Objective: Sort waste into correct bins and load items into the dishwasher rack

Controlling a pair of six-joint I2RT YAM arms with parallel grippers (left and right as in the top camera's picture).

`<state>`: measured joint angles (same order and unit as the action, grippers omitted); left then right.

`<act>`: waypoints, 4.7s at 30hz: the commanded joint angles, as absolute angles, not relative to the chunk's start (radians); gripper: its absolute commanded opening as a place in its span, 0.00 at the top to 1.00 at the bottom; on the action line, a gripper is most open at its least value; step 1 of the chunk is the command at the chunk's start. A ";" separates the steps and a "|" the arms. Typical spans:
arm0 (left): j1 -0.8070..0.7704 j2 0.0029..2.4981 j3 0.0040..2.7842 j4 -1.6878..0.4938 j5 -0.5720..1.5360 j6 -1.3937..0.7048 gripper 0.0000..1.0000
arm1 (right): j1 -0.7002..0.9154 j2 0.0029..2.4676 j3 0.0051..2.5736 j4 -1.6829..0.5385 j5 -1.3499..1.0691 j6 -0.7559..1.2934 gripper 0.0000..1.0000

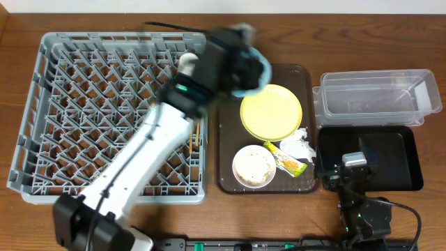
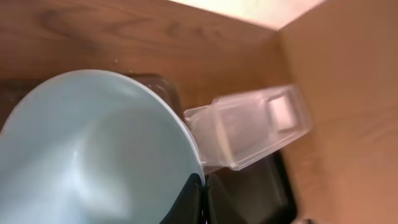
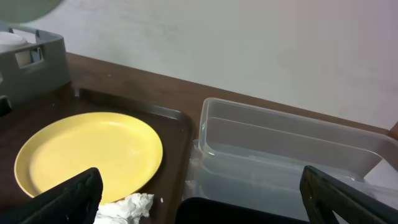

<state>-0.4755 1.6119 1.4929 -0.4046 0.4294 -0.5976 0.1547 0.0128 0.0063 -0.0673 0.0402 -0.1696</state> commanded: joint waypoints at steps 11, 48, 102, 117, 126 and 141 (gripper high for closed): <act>-0.011 1.779 1.498 -0.419 1.205 -0.732 0.94 | 0.155 0.010 0.005 -0.071 0.040 -0.173 0.01; 0.144 1.957 1.485 -0.569 1.079 -0.625 0.94 | 0.155 0.010 0.005 -0.071 0.040 -0.173 0.01; 0.153 1.236 1.498 -1.151 0.504 -0.490 0.07 | 0.155 0.010 0.005 -0.070 -0.044 -0.171 0.01; 0.153 1.236 1.498 -1.151 0.504 -0.490 0.07 | 0.155 0.049 0.232 -0.273 -0.173 0.160 0.01; 0.153 1.236 1.498 -1.151 0.504 -0.490 0.07 | 0.155 0.426 0.662 -0.549 -0.221 0.154 0.01; 0.153 1.236 1.498 -1.151 0.504 -0.490 0.07 | 0.155 1.145 1.200 -1.083 -0.664 0.126 0.02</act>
<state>0.1513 1.2362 1.4895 -1.1484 0.5156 -0.4992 0.1547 1.0985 1.1854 -1.0710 -0.4873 0.1242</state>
